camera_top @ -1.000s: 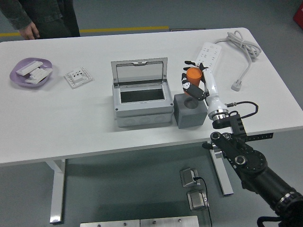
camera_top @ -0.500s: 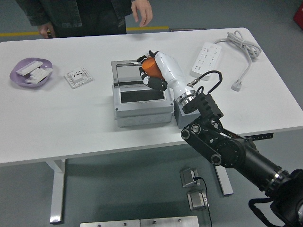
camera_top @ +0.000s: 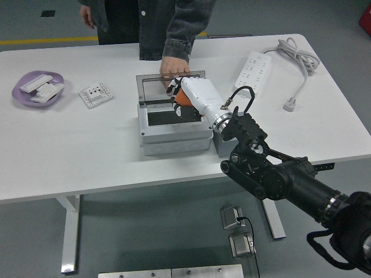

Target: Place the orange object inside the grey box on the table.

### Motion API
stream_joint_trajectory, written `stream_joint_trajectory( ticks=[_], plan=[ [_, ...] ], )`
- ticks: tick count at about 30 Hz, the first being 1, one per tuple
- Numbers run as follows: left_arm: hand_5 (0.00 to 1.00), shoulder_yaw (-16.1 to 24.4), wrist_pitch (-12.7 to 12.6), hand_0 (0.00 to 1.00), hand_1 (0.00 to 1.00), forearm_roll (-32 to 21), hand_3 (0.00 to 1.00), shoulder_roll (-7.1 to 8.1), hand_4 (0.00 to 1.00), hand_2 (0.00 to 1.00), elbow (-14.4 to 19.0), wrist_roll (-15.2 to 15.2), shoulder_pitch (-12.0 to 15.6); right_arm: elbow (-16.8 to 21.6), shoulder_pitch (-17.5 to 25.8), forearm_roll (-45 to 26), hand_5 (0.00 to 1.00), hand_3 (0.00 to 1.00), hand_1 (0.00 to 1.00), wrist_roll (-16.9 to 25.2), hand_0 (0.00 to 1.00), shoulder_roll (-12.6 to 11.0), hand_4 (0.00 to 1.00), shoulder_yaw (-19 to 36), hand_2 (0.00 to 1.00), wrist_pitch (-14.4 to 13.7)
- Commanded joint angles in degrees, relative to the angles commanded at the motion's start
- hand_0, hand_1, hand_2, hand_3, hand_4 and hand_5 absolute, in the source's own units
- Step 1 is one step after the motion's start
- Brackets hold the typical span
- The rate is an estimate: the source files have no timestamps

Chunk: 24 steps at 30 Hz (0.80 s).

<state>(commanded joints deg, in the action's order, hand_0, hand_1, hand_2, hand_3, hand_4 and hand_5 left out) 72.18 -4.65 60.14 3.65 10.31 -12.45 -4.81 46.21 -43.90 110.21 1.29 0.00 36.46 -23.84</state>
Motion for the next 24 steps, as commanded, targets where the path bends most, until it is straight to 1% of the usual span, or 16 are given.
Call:
stream_joint_trajectory(
  ticks=[2, 9, 11, 12, 17, 18, 23, 24],
  plan=[
    [0.181, -0.02, 0.00, 0.628, 0.567, 0.06, 0.597, 0.10, 0.464, 0.536, 0.00, 0.01, -0.11, -0.61, -0.43, -0.64, 0.002, 0.556, 0.190, 0.56, 0.008, 0.00, 0.002, -0.67, 0.585, 0.13],
    [0.187, 0.05, 0.02, 0.628, 0.567, 0.21, 0.598, 0.18, 0.461, 0.536, 0.00, -0.10, -0.06, -1.36, -1.24, -2.73, 0.002, 0.559, 0.191, 2.00, 0.010, 0.00, 0.002, -1.56, 0.584, 1.85],
    [0.187, 0.16, 0.02, 0.628, 0.567, 0.36, 0.598, 0.20, 0.461, 0.536, 0.00, -0.21, -0.02, -1.50, -1.49, -2.73, 0.002, 0.559, 0.191, 2.06, 0.010, 0.00, 0.002, -1.64, 0.584, 2.17],
    [0.191, 0.21, 0.02, 0.628, 0.568, 0.42, 0.598, 0.21, 0.460, 0.537, 0.00, -0.25, -0.02, -1.56, -1.60, -2.64, 0.002, 0.584, 0.203, 2.06, 0.025, 0.00, 0.002, -1.68, 0.588, 2.28],
    [0.191, 0.20, 0.05, 0.628, 0.568, 0.59, 0.598, 0.35, 0.460, 0.537, 0.00, -0.24, -0.27, -1.99, -2.12, -1.67, 0.002, 0.584, 0.203, 2.10, 0.025, 0.00, 0.002, -2.05, 0.588, 3.02],
    [0.196, 0.20, 0.05, 0.628, 0.567, 0.63, 0.598, 0.37, 0.461, 0.536, 0.00, -0.22, -0.33, -2.09, -2.20, -1.45, 0.060, 0.719, 0.404, 2.13, 0.217, 0.00, 0.289, -2.14, 0.666, 3.16],
    [0.196, -0.02, 0.10, 0.628, 0.567, 0.70, 0.598, 0.37, 0.461, 0.536, 0.00, -0.16, -0.55, -2.56, -2.54, -0.90, 0.060, 0.719, 0.404, 2.48, 0.217, 0.00, 0.289, -2.60, 0.666, 3.36],
    [0.199, -0.08, 0.11, 0.628, 0.568, 0.71, 0.598, 0.35, 0.460, 0.535, 0.00, -0.16, -0.55, -2.64, -2.64, -0.82, 0.203, 0.998, 0.614, 2.58, 0.505, 0.00, 0.747, -2.74, 0.789, 3.35]
  ],
)
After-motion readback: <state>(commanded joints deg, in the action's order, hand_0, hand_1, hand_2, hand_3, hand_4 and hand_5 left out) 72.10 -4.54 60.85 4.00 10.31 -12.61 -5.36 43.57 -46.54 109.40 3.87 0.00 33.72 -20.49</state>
